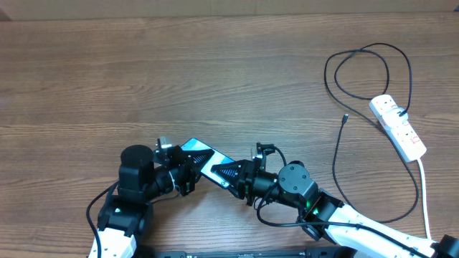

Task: Plug charger to phone and switch on socket
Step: 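Grasp the phone's bottom end with the left gripper, holding with both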

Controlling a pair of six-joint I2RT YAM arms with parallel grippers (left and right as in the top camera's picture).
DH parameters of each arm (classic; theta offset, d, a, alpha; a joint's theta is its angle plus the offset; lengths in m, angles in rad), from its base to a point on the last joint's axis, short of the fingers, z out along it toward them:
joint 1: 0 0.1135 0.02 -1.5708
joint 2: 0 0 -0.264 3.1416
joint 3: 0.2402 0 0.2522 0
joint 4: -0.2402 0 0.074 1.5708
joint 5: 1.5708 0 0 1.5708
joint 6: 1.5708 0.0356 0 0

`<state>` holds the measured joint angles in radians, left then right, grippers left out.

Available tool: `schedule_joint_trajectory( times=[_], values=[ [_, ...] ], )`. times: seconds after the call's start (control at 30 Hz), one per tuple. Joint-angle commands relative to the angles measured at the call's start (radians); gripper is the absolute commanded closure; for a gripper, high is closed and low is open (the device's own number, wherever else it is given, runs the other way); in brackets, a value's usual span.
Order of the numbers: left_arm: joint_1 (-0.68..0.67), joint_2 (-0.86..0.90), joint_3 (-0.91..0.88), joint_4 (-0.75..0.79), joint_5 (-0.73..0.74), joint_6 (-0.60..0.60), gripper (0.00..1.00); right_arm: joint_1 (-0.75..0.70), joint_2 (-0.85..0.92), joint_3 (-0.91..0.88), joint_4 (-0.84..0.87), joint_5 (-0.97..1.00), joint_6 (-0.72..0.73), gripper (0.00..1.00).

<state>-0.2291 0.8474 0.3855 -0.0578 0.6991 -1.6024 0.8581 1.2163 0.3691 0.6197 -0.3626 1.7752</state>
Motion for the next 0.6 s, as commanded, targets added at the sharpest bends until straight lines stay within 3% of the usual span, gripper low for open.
schedule_joint_trajectory(
  times=[0.0, 0.1, 0.4, 0.5, 0.57],
  values=[
    [-0.009, -0.002, 0.003, 0.008, 0.075, -0.001, 0.96, 0.006, -0.006, 0.01, 0.004, -0.023, -0.025, 0.72],
    [-0.009, 0.004, 0.003, 0.003, 0.023, 0.075, 0.96, 0.006, -0.006, 0.01, -0.011, -0.023, -0.025, 0.6],
    [-0.006, 0.108, 0.003, 0.002, -0.071, 0.336, 0.96, 0.006, -0.006, 0.01, -0.092, -0.011, -0.04, 0.43],
    [-0.004, 0.169, 0.003, 0.003, -0.09, 0.377, 0.96, 0.005, -0.006, 0.01, -0.127, 0.024, -0.152, 0.37],
    [0.003, 0.21, 0.003, 0.003, -0.088, 0.377, 0.96, 0.005, -0.006, 0.01, -0.166, 0.065, -0.249, 0.25]
  ],
)
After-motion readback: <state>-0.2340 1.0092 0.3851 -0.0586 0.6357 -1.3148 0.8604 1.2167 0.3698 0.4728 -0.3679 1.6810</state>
